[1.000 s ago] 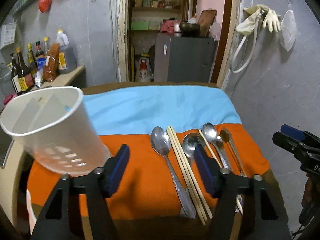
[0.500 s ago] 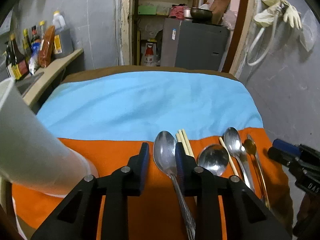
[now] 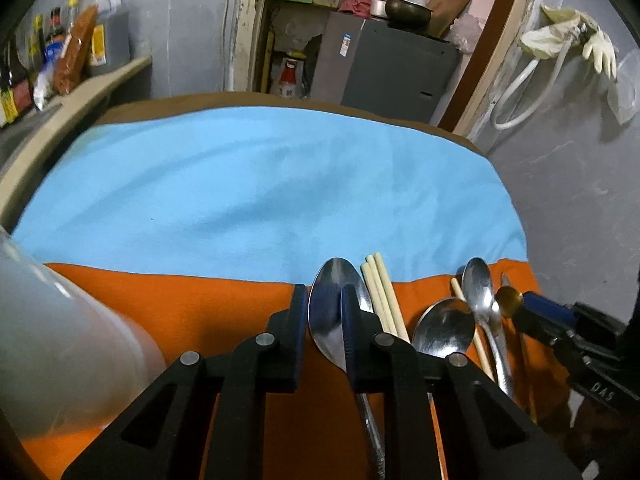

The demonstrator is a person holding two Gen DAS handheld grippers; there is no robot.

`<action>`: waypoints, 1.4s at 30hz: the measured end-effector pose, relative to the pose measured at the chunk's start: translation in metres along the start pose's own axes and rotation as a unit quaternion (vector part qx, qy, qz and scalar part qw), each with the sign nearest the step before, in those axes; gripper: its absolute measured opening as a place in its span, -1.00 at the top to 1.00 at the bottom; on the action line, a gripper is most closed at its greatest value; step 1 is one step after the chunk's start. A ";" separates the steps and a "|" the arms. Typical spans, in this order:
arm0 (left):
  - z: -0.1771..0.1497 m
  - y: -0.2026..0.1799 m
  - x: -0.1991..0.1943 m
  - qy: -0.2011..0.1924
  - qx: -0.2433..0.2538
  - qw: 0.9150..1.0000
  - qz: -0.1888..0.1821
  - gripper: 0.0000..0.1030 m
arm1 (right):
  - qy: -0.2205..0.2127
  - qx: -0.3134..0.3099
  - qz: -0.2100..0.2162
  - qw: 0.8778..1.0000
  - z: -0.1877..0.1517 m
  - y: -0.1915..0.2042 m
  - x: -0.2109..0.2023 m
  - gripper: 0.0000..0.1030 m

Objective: Organize utensils
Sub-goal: 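Close the left tool on a metal spoon while the right tool grasps a fork, then lift both held utensils and carry them over the white caddy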

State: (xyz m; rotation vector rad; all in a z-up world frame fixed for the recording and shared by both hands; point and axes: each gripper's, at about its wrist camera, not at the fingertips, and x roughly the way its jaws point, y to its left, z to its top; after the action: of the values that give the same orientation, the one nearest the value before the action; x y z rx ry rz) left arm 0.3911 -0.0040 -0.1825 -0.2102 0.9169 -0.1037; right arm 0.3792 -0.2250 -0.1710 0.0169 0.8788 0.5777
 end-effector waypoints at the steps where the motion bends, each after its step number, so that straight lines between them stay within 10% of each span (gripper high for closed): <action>1: 0.001 0.001 0.000 0.002 -0.001 1.000 -0.004 0.74 | 0.001 0.000 0.001 1.000 0.001 0.000 0.001 0.53; 23: -0.006 -0.023 -0.026 -0.054 0.032 0.998 0.004 1.00 | 0.013 0.040 0.006 0.999 0.005 -0.004 0.010 0.94; 42: -0.029 -0.033 -0.101 -0.237 0.049 0.970 0.037 1.00 | -0.166 0.027 -0.025 0.985 -0.004 0.029 -0.059 0.98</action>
State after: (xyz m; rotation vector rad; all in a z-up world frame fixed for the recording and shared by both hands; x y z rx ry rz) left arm 0.3064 -0.0224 -0.1138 -0.1016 0.4404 -0.0256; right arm 0.3329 -0.2301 -0.1239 0.1357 0.5676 0.4861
